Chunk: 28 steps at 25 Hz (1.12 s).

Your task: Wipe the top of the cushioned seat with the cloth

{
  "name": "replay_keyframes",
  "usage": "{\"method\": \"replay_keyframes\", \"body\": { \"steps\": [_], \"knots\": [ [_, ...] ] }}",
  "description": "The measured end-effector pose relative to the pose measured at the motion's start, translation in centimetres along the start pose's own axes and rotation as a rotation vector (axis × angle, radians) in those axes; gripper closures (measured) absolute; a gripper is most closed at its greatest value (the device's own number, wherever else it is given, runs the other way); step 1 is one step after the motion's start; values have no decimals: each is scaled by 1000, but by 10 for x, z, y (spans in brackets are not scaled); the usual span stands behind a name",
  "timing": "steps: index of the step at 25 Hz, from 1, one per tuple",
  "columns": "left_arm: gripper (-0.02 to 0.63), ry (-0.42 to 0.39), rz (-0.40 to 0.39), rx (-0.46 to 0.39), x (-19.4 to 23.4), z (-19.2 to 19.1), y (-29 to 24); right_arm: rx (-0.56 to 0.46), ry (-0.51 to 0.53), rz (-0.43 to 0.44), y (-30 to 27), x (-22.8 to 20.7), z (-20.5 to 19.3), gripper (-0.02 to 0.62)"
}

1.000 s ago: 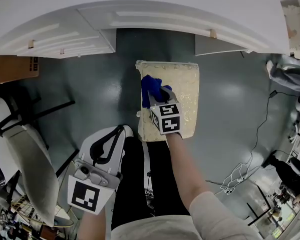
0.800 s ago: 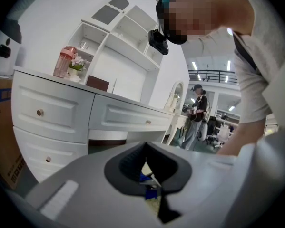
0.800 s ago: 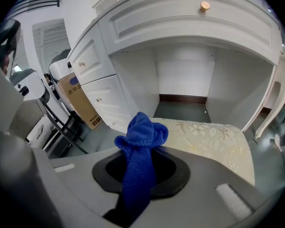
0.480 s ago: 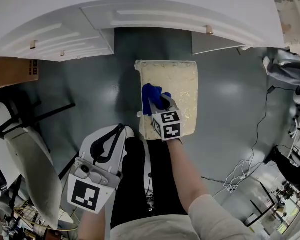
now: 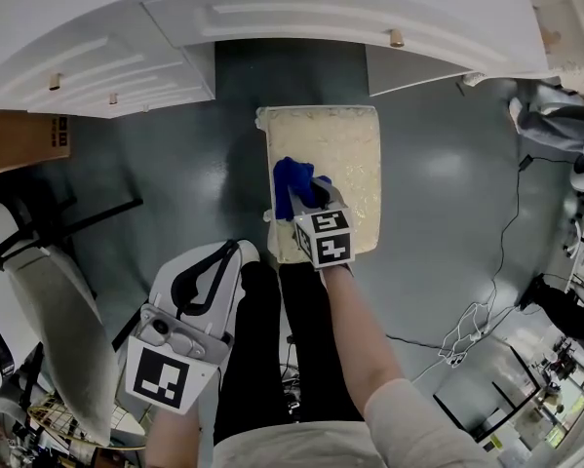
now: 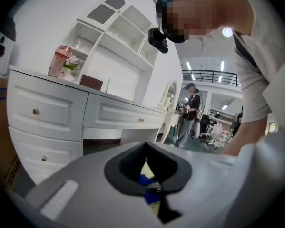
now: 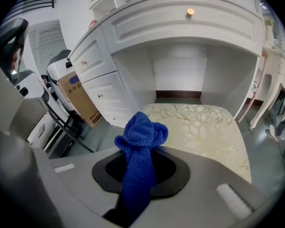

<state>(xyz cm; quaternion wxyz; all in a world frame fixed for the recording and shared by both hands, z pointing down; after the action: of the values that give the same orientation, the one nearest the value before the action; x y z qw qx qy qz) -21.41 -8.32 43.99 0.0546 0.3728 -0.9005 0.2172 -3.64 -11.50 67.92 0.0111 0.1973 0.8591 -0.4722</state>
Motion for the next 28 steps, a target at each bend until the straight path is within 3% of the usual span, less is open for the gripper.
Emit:
{"method": "replay_keyframes", "body": {
  "steps": [21,28],
  "knots": [
    [606,-11,-10,8,-103,2,-76,-6,-10,2,59,-136,-43,518],
    [606,-14,1,7,-124,4,-89,-2,-16,-6,72,-162,-51,517]
  ]
}}
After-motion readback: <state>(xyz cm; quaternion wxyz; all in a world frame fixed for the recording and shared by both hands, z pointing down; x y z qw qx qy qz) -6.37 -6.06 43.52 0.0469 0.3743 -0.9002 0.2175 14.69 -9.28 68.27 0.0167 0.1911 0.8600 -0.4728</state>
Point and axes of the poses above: the fingertips, and each gripper's own axes: y backward along the fingers, x to its left, z out of its top, the point moved 6 cm from there along y, backward along the fingers, and after that the axes turned 1 degree about z, right-handed, at the moved point
